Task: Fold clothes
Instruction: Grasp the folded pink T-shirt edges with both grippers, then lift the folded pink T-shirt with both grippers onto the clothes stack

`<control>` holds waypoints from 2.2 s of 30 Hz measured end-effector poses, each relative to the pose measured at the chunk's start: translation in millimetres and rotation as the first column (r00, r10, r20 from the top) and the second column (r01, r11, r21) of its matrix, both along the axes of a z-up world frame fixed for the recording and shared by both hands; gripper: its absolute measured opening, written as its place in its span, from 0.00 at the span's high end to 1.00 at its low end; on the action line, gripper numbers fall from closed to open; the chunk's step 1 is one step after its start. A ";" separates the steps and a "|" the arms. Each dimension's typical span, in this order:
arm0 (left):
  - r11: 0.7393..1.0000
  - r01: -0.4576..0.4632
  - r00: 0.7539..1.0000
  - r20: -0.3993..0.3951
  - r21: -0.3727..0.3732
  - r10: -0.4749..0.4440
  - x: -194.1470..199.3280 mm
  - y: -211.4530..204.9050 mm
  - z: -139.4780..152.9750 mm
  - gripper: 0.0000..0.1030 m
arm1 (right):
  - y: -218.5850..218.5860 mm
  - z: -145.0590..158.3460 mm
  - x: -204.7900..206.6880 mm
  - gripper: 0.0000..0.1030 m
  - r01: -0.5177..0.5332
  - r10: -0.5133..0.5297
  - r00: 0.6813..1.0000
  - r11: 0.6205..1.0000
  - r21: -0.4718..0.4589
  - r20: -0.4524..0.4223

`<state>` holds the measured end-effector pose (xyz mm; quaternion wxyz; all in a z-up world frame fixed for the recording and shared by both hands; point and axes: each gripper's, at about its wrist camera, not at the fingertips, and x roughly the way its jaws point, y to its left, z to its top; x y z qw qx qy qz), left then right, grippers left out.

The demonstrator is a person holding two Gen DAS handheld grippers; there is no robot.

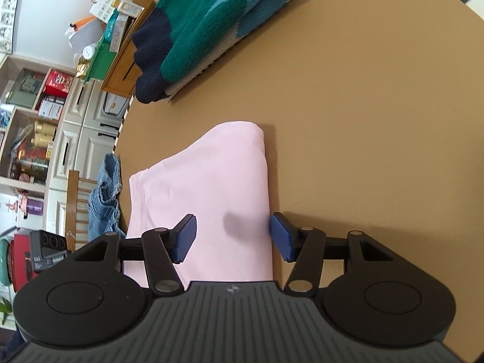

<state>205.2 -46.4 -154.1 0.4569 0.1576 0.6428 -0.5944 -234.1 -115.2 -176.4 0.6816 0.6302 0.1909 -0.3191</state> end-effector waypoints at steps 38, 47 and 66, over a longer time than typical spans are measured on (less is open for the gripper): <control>0.958 -0.116 0.985 -0.152 -0.262 0.078 -43.5 -33.1 109.5 0.84 | -55.2 105.7 -9.2 0.94 0.060 -0.022 0.970 0.987 -0.152 0.243; 0.900 -0.137 0.989 -0.110 -0.413 0.100 -64.4 -166.7 201.1 0.82 | -182.7 213.2 -31.2 0.94 0.074 0.014 0.969 0.937 -0.341 0.248; 0.878 -0.435 0.899 -0.157 -0.200 0.410 -53.3 -202.5 49.0 0.44 | -245.5 13.4 -85.1 0.61 0.227 -0.215 0.970 0.968 -0.104 0.117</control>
